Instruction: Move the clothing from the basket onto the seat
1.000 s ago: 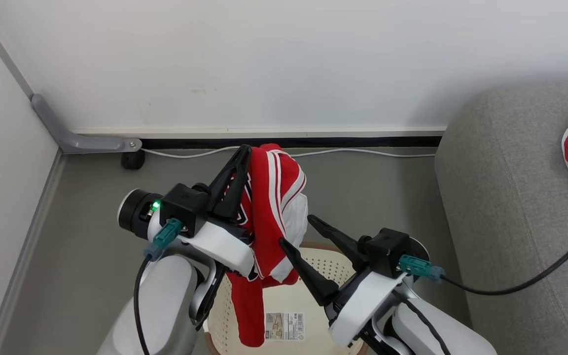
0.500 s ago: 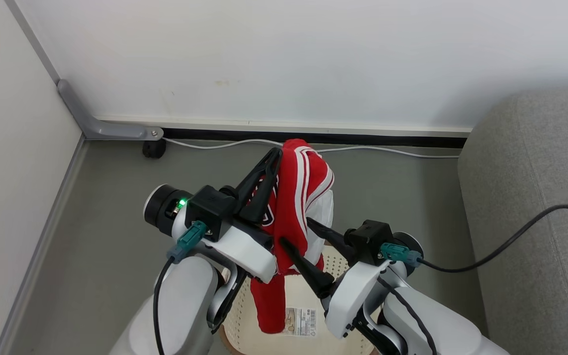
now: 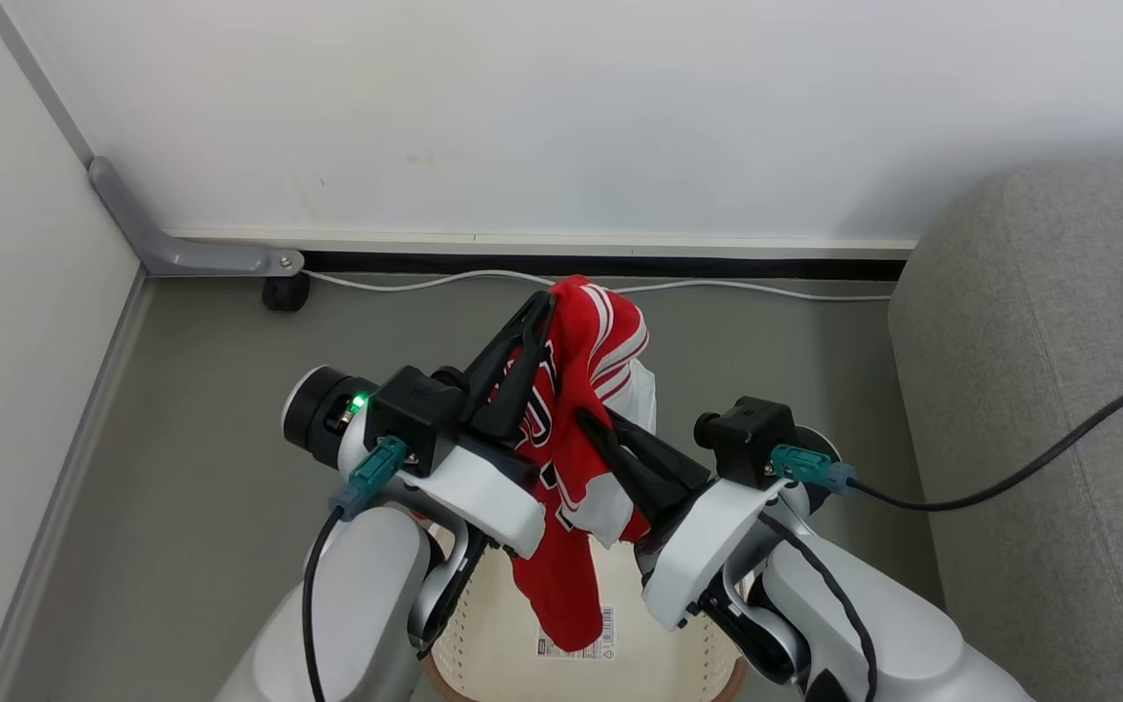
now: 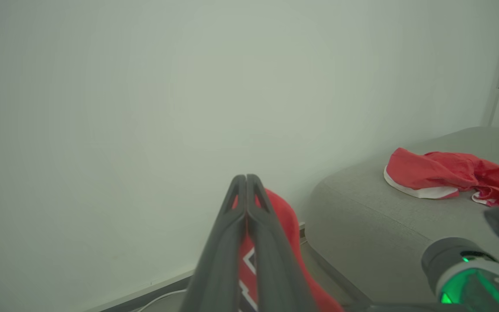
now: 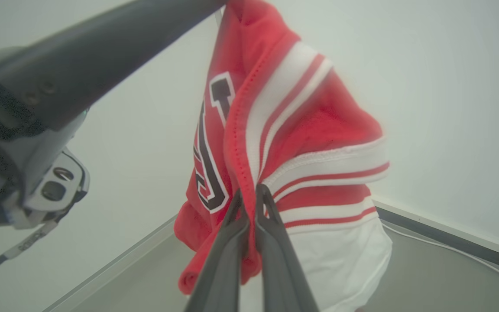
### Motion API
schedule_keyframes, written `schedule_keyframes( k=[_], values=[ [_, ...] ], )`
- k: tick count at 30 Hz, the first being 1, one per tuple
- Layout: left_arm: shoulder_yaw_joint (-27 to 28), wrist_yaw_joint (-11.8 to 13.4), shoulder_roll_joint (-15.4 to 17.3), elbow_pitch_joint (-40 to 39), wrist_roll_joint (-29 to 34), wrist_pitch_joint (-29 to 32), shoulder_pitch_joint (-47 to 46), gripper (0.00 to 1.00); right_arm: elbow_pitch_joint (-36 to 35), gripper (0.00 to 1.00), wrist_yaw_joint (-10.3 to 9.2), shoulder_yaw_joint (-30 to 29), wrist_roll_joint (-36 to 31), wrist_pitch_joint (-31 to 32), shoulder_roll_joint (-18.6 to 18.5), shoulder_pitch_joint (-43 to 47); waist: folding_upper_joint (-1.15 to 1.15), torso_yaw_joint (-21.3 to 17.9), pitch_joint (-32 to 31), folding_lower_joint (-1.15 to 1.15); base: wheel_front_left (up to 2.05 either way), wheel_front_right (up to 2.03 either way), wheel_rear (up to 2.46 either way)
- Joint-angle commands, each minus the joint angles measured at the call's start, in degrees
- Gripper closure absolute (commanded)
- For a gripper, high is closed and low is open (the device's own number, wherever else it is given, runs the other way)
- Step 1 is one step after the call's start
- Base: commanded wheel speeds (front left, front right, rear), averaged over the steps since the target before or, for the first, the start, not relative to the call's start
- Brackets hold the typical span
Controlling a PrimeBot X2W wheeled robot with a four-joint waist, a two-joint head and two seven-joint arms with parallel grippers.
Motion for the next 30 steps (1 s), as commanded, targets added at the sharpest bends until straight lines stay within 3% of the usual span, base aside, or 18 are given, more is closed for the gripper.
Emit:
schedule_keyframes(
  k=[1, 2, 3, 5, 6, 7, 19, 30],
  values=[
    [2.3, 0.3, 0.6, -1.3, -0.4, -0.3, -2.1, 1.00, -1.6, 1.00, 0.17, -0.6, -0.6, -0.3, 1.1, 0.1, 0.00, -0.3, 0.1, 0.00, 0.00, 0.00, 0.00],
    [2.5, 0.2, 0.6, -1.4, -0.4, -0.3, -2.1, 1.00, -2.0, 1.00, 0.17, -1.1, -0.8, -0.3, 1.1, 0.1, 0.00, -0.4, 0.1, 0.00, 0.00, 0.00, 0.00],
    [2.9, 0.0, 0.6, -1.5, -0.4, -0.3, -1.9, 0.92, -2.9, 1.00, 0.17, -2.3, -1.7, -0.3, 1.1, 0.3, 0.00, -0.9, 0.2, 0.00, 0.00, 0.00, 0.00],
    [3.4, -0.3, 0.6, -1.7, -0.2, -0.3, -1.5, 0.50, -3.9, 1.00, 0.17, -3.6, -2.7, -0.3, 1.1, 0.5, 0.00, -1.7, 0.3, 0.00, 0.00, 0.00, 0.00],
    [3.8, -0.4, 0.6, -1.8, 0.0, -0.3, -1.2, 0.04, -4.4, 1.00, 0.17, -4.3, -3.4, -0.3, 1.1, 0.6, 0.00, -2.0, 0.3, 0.00, 0.00, 0.00, 0.00],
    [4.0, -0.6, 0.6, -1.7, 0.0, -0.3, -0.9, 0.00, -4.9, 1.00, 0.17, -5.2, -3.9, -0.3, 1.1, 0.7, 0.00, -2.4, 0.4, 0.00, 0.00, 0.00, 0.00],
    [6.2, -2.3, 0.6, -0.2, 1.4, -0.3, 2.0, 0.00, -13.0, 1.00, 0.17, -16.4, -9.2, -0.3, -0.4, 2.6, 0.00, -9.9, -0.6, 0.00, 0.00, 0.00, 0.00],
    [6.4, -3.1, 0.6, 0.0, 0.8, -0.3, 4.8, 0.00, -17.9, 1.00, 0.17, -20.4, -10.5, -0.3, -1.2, 3.6, 0.00, -19.9, -2.2, 0.00, 0.00, 0.00, 0.00]
  ],
)
